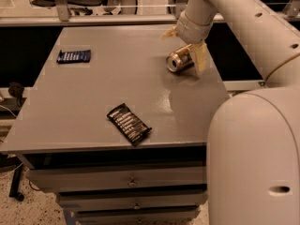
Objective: Place orange can upright
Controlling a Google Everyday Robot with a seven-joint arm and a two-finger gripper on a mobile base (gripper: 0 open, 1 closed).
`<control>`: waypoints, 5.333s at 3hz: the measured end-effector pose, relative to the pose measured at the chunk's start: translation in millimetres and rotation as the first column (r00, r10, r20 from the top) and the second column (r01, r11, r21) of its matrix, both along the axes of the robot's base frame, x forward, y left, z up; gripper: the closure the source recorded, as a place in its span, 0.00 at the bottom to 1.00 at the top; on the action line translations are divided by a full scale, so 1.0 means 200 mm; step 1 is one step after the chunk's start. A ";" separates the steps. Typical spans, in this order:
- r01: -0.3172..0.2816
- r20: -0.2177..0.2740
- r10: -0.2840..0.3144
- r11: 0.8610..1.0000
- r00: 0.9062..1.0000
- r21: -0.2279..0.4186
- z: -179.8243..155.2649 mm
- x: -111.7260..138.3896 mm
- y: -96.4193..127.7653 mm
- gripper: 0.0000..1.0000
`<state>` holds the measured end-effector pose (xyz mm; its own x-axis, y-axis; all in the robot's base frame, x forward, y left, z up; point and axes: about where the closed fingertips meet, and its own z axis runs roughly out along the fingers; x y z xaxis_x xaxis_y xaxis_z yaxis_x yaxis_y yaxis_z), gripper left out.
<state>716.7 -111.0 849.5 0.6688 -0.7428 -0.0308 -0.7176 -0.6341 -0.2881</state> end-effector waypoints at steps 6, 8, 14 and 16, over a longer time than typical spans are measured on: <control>0.323 -0.191 -0.278 0.906 0.941 0.274 0.33 -0.16 0.02 1.00; 0.539 -0.491 -0.272 0.629 0.828 0.560 0.55 -0.26 0.16 1.00; 0.576 -0.593 0.037 0.195 0.804 0.794 0.19 -0.23 0.08 0.59; 0.594 -0.607 0.022 0.177 0.794 0.785 0.14 -0.21 0.00 0.12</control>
Offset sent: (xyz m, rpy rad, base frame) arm -0.0037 -0.0144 -0.0056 -0.0896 0.0528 0.0014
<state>674.0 -110.2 877.8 0.0861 -0.0862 -0.9926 -0.9829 0.1552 -0.0987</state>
